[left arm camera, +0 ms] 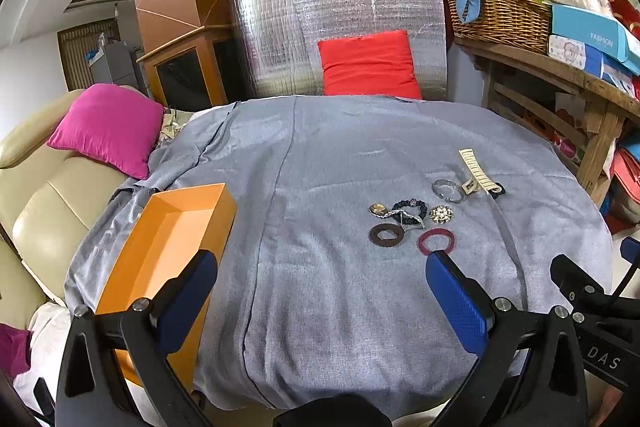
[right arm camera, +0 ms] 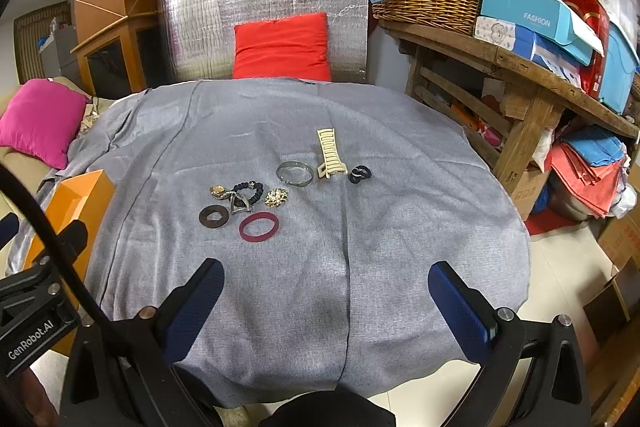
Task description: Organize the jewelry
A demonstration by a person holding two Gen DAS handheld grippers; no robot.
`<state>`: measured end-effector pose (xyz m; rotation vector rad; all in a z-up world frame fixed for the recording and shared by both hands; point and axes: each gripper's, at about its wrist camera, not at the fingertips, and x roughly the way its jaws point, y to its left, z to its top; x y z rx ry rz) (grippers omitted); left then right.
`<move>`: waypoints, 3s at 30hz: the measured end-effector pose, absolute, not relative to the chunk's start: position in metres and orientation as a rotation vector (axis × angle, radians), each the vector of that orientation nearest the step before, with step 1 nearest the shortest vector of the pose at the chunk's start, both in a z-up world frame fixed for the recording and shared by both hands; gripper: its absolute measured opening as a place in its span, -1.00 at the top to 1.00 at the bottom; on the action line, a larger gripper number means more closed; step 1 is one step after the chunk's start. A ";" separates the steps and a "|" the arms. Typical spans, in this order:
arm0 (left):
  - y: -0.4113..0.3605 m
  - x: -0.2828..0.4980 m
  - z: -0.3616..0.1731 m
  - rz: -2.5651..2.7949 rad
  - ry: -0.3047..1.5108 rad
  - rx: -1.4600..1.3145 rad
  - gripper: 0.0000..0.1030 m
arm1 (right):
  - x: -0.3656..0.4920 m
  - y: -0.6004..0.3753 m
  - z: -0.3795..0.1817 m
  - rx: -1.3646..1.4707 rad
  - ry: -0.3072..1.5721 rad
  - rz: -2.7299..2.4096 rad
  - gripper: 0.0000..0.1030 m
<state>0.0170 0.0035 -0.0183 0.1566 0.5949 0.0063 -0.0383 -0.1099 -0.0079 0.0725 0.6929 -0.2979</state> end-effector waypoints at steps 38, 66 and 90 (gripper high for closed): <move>0.024 0.121 -0.087 -0.066 0.830 0.120 -1.00 | 0.039 -0.175 -0.032 0.185 0.742 -0.277 -1.00; -0.017 0.225 -0.160 -0.446 1.025 -0.024 -0.02 | 0.257 -0.258 -0.118 0.274 1.018 -0.142 0.50; 0.089 0.099 -0.033 -0.291 0.768 -0.032 0.87 | 0.159 -0.114 -0.010 0.312 0.835 0.236 0.52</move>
